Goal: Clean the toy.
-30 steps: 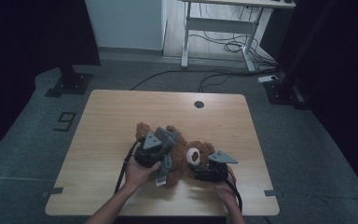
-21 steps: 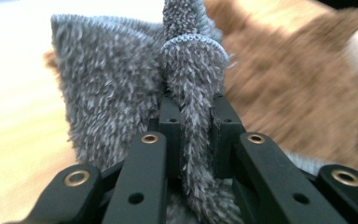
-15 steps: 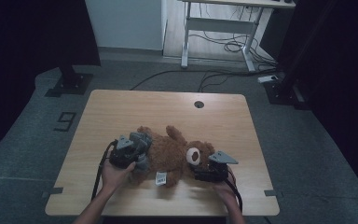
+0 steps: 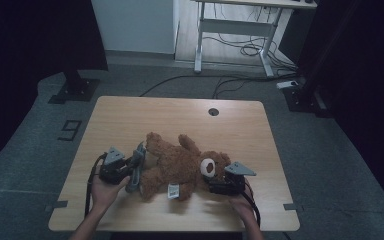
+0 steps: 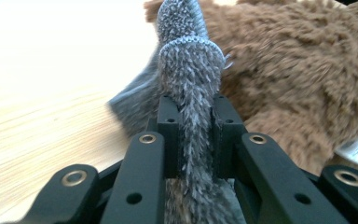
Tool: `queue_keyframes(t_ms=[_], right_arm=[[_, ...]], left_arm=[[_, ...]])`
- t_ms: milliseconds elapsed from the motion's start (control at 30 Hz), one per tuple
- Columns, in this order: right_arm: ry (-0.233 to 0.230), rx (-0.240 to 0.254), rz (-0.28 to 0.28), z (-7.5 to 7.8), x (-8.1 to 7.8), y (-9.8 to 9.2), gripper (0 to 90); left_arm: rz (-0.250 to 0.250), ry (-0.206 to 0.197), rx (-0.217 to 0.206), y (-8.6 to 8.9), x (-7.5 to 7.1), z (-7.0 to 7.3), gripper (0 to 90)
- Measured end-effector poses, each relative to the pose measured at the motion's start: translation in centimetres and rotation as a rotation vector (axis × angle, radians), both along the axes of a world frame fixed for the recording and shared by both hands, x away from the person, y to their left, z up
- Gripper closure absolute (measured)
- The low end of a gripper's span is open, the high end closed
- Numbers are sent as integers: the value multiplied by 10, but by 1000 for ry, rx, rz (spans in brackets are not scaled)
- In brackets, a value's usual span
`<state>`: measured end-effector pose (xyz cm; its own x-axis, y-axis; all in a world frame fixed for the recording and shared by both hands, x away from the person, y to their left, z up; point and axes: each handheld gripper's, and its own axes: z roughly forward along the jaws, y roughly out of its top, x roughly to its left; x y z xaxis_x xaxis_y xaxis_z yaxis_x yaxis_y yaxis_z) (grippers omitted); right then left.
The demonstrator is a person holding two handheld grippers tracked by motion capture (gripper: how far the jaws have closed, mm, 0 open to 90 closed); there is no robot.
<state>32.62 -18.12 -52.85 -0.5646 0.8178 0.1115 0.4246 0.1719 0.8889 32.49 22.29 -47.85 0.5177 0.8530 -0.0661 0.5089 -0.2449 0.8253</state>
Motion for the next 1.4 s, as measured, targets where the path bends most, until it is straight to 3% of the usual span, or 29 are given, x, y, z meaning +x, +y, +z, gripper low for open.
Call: queue_keyframes(t_ms=[333,533,600,767,833,933,1000,1067,1233,1400], right_arm=[[-1,5,2,-1,0,-1,85],[-5,11,3,-1,0,-1,82],[-7,11,3,-1,0,-1,82],[-9,10,3,-2,0,-1,81],[-9,12,5,-2,0,-1,80],[-10,11,7,-2,0,-1,74],[-11,7,9,0,-1,-1,55],[-13,7,7,1,-1,0,34],[-20,14,14,3,-2,0,2],[-29,22,22,7,-2,0,0]], left_arm=[[81,-15,16,56,-40,4,757],[137,-18,98,72,-57,0,755],[145,2,112,74,-56,-6,751],[153,79,100,79,-48,-28,729],[142,121,97,78,-43,-36,695],[135,144,95,73,-40,-39,545],[130,142,82,70,-39,-37,421],[118,103,46,65,-39,-25,342],[53,38,-14,46,-39,0,285],[-62,38,-27,3,-25,8,286]])
